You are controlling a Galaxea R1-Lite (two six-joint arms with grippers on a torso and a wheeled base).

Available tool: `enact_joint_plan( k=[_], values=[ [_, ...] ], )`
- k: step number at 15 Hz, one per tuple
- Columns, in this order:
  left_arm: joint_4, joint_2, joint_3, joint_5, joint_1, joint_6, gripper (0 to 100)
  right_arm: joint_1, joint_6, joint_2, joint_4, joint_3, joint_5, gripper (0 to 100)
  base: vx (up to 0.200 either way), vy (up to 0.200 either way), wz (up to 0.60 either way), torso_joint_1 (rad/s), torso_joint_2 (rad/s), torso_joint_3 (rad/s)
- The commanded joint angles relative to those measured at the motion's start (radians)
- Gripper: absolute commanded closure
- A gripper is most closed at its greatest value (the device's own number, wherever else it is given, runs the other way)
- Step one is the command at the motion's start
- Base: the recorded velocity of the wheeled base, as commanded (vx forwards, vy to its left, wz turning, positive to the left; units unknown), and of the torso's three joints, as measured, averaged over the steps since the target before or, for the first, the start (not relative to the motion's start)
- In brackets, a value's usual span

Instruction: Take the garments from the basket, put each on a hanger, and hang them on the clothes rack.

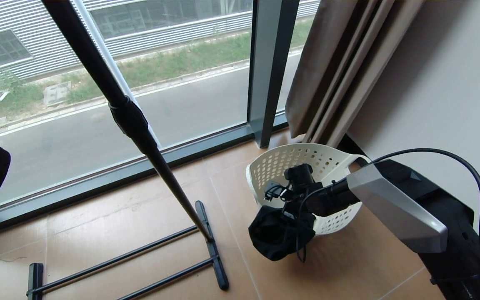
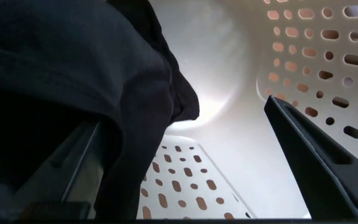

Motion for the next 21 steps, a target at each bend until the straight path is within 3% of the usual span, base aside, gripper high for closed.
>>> enact_joint_plan(
  k=[1, 7, 12, 17, 20, 21],
  values=[
    [0.000, 0.000, 0.000, 0.000, 0.001, 0.000, 0, -0.004, 0.000, 0.016, -0.001, -0.007, -0.006, 100, 0.000, 0.000, 0.00, 0.000, 0.00, 0.000],
    [0.000, 0.000, 0.000, 0.000, 0.001, 0.000, 0, -0.001, 0.043, -0.075, -0.010, 0.070, -0.017, 100, 0.000, 0.000, 0.00, 0.000, 0.00, 0.000],
    [0.000, 0.000, 0.000, -0.001, 0.001, 0.006, 0, 0.070, 0.057, -0.454, -0.111, 0.406, -0.017, 100, 0.000, 0.000, 0.00, 0.000, 0.00, 0.000],
    [0.000, 0.000, 0.000, -0.004, 0.001, 0.009, 0, 0.159, 0.066, -0.856, -0.127, 0.703, -0.027, 100, 0.000, 0.000, 0.00, 0.000, 0.00, 0.000],
    [0.000, 0.000, 0.000, -0.006, 0.001, 0.007, 0, 0.248, 0.067, -1.096, -0.116, 0.841, -0.027, 100, 0.000, 0.000, 0.00, 0.000, 0.00, 0.000],
    [0.000, 0.000, 0.000, -0.006, -0.001, 0.007, 0, 0.329, 0.069, -1.219, -0.114, 0.919, -0.027, 100, 0.000, 0.000, 0.00, 0.000, 0.00, 0.000]
  ],
)
